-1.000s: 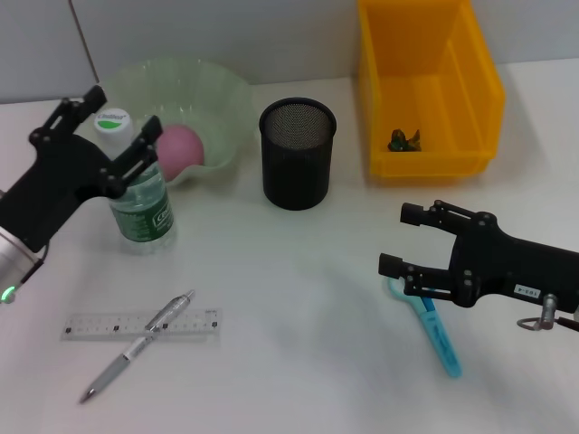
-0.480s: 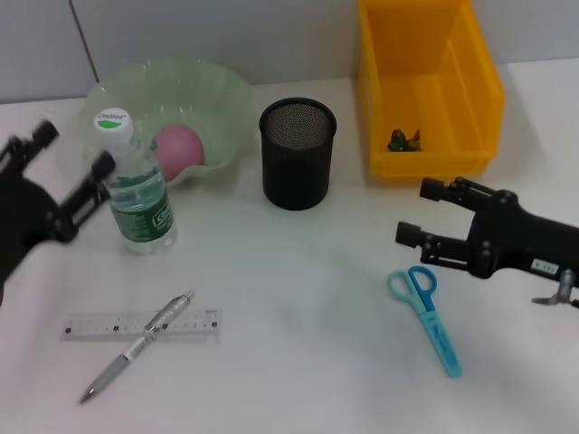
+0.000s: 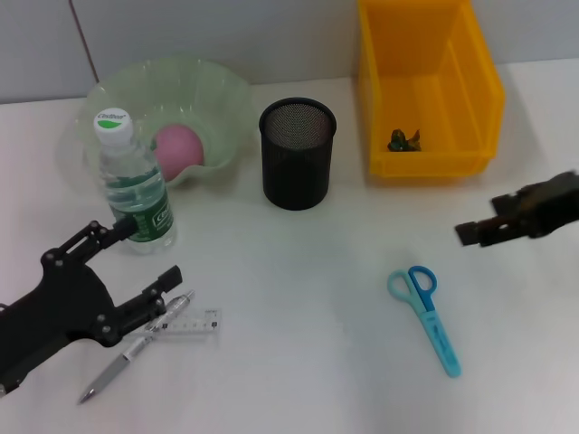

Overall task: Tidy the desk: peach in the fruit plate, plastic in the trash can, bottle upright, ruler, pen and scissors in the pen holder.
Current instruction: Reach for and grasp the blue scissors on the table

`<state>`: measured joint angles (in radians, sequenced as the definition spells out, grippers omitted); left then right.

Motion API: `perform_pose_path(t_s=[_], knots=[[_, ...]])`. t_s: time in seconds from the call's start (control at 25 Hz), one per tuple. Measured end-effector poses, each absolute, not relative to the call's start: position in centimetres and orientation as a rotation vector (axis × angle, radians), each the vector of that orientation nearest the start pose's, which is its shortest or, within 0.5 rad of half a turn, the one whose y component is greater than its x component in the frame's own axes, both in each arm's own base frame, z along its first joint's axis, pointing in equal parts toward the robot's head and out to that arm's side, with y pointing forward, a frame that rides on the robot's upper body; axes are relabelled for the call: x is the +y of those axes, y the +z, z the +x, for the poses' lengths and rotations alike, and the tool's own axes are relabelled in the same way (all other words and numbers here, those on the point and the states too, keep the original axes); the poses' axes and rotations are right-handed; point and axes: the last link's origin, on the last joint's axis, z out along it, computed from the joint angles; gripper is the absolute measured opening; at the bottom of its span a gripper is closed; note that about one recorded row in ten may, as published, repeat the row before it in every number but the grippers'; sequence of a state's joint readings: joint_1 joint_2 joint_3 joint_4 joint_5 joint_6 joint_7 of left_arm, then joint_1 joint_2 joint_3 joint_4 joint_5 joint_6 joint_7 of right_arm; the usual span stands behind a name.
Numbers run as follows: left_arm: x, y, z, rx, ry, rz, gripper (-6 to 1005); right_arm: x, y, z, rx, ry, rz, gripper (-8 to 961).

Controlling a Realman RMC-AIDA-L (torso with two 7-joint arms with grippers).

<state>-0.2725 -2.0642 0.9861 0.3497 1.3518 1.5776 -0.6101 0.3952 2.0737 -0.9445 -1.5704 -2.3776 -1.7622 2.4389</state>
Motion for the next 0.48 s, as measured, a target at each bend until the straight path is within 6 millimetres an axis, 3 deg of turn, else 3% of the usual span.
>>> perform_pose_path(t_s=[0.2, 0.32, 0.48], knots=[[25.3, -2.6, -30.2, -0.203, -0.934, -2.381, 789, 31.9, 10.4, 20.0, 1.327, -0.218, -2.361, 831], [25.5, -2.7, -30.1, -0.208, -0.926, -2.386, 789, 31.7, 9.7, 18.8, 1.402, -0.357, -2.295, 831], [25.8, -3.1, -30.1, -0.209, -0.910, -2.394, 788, 31.8, 8.6, 18.9, 1.416, -0.428, -2.243, 830]])
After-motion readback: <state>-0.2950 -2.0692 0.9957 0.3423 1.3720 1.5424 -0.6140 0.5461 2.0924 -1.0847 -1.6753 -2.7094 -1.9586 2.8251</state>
